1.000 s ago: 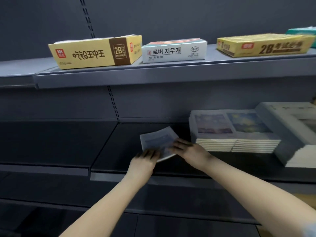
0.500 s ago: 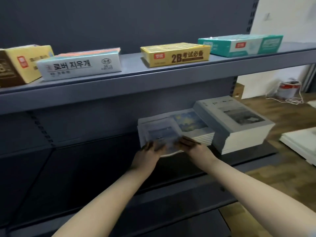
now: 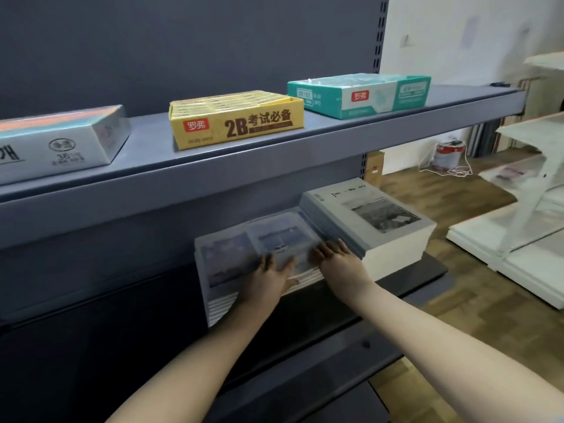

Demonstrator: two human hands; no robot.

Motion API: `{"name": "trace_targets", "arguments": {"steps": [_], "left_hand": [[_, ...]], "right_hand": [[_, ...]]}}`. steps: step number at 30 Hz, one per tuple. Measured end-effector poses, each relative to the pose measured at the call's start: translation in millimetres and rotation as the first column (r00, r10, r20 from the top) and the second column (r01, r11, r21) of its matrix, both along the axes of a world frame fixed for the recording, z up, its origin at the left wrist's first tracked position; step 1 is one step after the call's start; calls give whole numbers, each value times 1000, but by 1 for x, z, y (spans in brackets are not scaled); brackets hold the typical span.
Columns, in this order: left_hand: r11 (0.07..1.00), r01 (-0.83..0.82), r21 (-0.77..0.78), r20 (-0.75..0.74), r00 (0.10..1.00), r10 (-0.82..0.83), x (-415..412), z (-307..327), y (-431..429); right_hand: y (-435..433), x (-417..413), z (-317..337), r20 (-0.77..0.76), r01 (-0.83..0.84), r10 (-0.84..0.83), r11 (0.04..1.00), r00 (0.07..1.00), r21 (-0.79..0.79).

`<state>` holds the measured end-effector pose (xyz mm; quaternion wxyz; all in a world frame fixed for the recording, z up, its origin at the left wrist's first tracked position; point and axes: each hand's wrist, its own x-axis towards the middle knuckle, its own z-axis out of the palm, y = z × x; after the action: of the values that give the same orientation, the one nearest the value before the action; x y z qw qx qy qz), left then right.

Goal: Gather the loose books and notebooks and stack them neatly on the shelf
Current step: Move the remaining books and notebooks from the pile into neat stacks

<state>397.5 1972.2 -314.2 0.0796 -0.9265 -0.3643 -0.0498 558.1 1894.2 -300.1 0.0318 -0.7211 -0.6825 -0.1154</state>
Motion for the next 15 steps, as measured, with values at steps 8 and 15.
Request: {"name": "trace_targets", "arguments": {"steps": [8,15], "left_hand": [[992,-106,-75,108,988,114,21,-8,-3],[987,-131,-93,93,986,140,28,-4,-3]], "right_hand": [[15,-6,-3,-73,187,-196,976,978,-116],[21,0,-5,-158,125,-146,983,977,-134]]}}
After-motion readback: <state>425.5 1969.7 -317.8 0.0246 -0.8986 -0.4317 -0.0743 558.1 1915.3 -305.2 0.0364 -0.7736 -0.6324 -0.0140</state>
